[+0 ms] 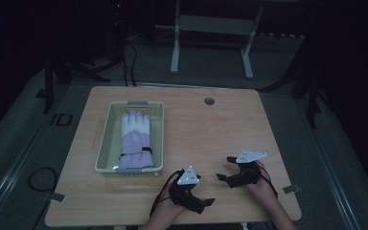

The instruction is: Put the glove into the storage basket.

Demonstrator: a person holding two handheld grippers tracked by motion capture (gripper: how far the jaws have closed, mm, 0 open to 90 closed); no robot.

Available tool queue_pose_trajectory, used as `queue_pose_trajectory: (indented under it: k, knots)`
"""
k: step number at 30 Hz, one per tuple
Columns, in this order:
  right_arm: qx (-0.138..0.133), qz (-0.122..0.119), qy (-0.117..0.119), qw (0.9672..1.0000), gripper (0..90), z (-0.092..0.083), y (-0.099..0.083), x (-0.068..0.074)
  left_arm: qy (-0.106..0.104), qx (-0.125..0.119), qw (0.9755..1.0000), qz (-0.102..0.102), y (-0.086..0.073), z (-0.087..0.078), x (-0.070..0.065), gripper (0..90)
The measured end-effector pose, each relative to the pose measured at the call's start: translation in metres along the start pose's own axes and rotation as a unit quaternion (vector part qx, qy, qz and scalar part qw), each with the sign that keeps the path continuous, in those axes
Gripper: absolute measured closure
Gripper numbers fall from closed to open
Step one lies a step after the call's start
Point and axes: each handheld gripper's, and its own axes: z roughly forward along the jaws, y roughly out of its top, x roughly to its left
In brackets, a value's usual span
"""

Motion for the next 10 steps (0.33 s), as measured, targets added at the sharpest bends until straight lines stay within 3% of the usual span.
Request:
queue_pose_trajectory:
  k: [10]
  knots:
    - [0.005, -0.003, -0.005, 1.0, 12.7, 0.0007, -0.0002, -0.0001, -0.006, 0.003, 0.9999, 0.012, -0.0045, 0.002, -0.0015, 6.6]
